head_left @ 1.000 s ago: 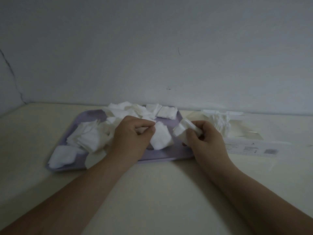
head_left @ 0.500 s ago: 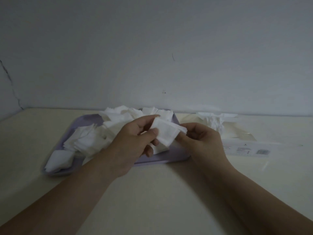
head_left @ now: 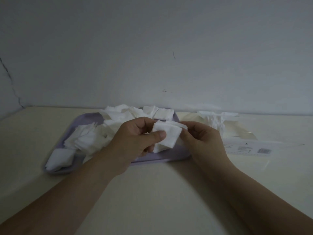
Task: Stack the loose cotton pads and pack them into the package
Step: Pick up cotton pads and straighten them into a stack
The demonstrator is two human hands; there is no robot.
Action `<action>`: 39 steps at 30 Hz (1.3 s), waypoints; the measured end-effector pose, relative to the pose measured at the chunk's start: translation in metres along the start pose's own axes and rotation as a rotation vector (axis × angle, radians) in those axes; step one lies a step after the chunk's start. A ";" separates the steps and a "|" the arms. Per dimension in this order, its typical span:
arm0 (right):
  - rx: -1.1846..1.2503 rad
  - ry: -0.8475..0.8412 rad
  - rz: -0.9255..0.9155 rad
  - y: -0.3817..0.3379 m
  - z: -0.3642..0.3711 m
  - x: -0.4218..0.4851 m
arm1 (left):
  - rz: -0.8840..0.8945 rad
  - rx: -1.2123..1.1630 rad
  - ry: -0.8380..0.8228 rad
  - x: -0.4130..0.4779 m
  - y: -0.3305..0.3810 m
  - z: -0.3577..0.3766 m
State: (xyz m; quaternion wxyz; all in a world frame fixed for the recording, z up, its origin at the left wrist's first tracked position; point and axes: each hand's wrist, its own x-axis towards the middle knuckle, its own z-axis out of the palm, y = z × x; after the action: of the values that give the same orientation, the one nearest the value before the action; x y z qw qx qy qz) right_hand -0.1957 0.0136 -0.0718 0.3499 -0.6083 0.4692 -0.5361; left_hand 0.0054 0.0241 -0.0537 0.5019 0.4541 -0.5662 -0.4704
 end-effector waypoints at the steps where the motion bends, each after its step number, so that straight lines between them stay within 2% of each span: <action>1: 0.010 -0.032 -0.019 -0.002 0.001 -0.001 | -0.003 0.019 0.006 -0.001 0.000 0.002; 7: 0.062 -0.143 -0.070 -0.007 0.004 -0.004 | 0.040 0.091 0.120 0.000 -0.004 0.005; 14: 0.114 -0.185 -0.096 -0.012 0.005 -0.007 | 0.056 0.106 0.132 0.002 -0.010 0.006; 20: 0.315 -0.271 0.008 -0.017 0.006 -0.009 | 0.076 0.098 0.129 0.003 -0.011 0.007; 22: 0.138 -0.147 -0.021 -0.011 0.007 -0.008 | 0.117 0.180 0.109 0.005 -0.009 0.005; 25: -0.090 0.066 -0.048 0.001 0.006 -0.002 | 0.160 0.447 0.242 0.014 -0.016 -0.005; 28: -0.247 0.112 -0.036 0.011 0.004 0.003 | 0.138 0.837 0.233 0.017 -0.030 -0.013; 30: -0.286 0.091 -0.006 0.015 0.005 0.004 | 0.130 0.952 0.168 0.017 -0.036 -0.014; 34: -0.277 0.069 0.005 0.015 0.006 0.005 | 0.166 0.859 0.151 0.015 -0.030 -0.013; 39: -0.234 0.085 0.033 0.016 0.005 0.005 | 0.082 0.551 0.103 0.010 -0.019 -0.009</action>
State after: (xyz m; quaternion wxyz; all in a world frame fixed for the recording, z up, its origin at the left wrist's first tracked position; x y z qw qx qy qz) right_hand -0.1936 0.0035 -0.0857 0.2649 -0.6140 0.5530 -0.4971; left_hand 0.0143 0.0111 -0.0709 0.4062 0.5733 -0.6645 -0.2543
